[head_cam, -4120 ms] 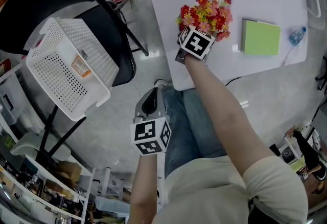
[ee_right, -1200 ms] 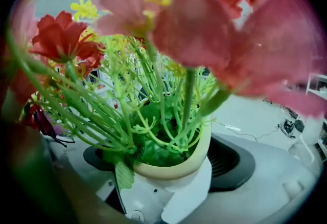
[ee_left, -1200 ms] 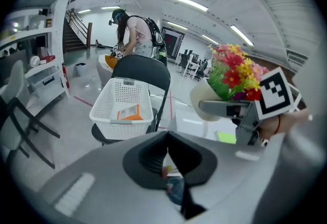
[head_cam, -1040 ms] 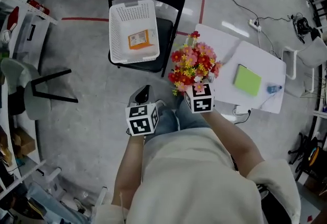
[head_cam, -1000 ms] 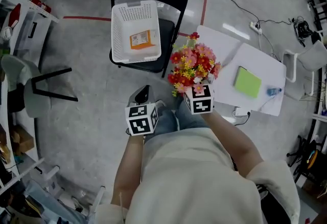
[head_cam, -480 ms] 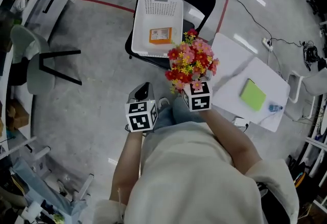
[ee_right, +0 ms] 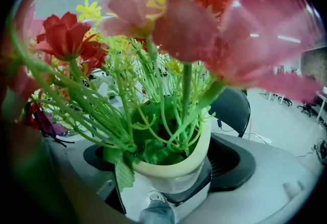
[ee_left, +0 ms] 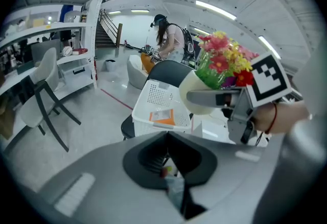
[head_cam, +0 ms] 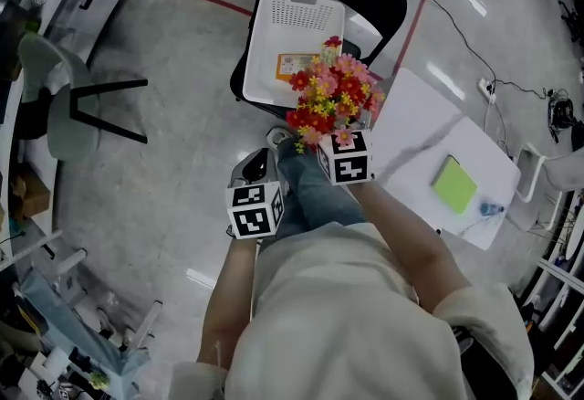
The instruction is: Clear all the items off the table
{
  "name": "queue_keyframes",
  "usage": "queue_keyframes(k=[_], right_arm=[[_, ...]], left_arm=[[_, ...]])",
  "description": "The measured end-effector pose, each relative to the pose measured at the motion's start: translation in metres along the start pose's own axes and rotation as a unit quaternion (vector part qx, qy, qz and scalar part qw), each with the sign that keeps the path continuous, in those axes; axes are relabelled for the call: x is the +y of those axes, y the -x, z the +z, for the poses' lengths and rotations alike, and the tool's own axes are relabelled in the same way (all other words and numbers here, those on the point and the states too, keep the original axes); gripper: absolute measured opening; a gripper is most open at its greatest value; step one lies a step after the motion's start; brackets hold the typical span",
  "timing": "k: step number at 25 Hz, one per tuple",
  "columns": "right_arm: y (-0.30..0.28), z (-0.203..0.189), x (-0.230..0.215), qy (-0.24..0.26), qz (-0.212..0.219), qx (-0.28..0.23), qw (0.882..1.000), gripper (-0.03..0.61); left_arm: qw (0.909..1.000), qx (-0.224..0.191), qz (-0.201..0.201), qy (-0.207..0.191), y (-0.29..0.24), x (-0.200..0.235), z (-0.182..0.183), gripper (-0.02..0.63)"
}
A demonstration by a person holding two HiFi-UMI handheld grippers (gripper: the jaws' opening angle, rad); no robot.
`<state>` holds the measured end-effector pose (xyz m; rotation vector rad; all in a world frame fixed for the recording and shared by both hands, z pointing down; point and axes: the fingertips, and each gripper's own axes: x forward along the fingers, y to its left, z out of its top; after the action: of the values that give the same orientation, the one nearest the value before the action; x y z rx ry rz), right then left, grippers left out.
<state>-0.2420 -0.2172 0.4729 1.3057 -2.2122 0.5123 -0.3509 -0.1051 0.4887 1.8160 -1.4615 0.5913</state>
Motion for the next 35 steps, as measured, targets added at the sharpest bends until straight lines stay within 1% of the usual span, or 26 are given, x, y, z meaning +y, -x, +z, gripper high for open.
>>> queue_keyframes(k=[6,10,15,19,23,26,28,31,35], right_arm=[[-0.065,0.013,-0.014,0.000,0.006,0.015,1.000,0.526],[-0.109,0.021,-0.027,0.000,0.004,0.024,1.000,0.525],[-0.158,0.022,-0.037,-0.011,0.002,0.038,0.999,0.526],[-0.196,0.018,-0.042,-0.011,0.002,0.047,0.999,0.525],[-0.229,0.005,-0.046,-0.009,0.002,0.062,0.998,0.526],[-0.251,0.000,-0.048,-0.009,0.001,0.068,0.998,0.526],[-0.265,0.000,-0.051,-0.011,-0.004,0.067,0.998,0.526],[-0.286,-0.006,-0.052,-0.019,-0.002,0.081,0.997,0.526],[-0.312,-0.017,-0.058,-0.018,0.000,0.097,0.995,0.525]], left_arm=[[0.9997,0.008,0.008,0.023,-0.033,0.018,0.024,0.009],[0.9994,0.014,0.008,0.030,-0.058,0.028,0.042,0.009],[0.9988,0.031,0.003,0.039,-0.087,0.041,0.055,0.009],[0.9984,0.041,-0.004,0.039,-0.109,0.047,0.065,0.009],[0.9981,0.048,-0.016,0.036,-0.129,0.046,0.071,0.009],[0.9980,0.054,-0.013,0.030,-0.142,0.049,0.076,0.009],[0.9978,0.058,-0.015,0.028,-0.149,0.051,0.078,0.009],[0.9970,0.066,-0.028,0.028,-0.159,0.050,0.079,0.009],[0.9959,0.078,-0.037,0.027,-0.172,0.050,0.079,0.009]])
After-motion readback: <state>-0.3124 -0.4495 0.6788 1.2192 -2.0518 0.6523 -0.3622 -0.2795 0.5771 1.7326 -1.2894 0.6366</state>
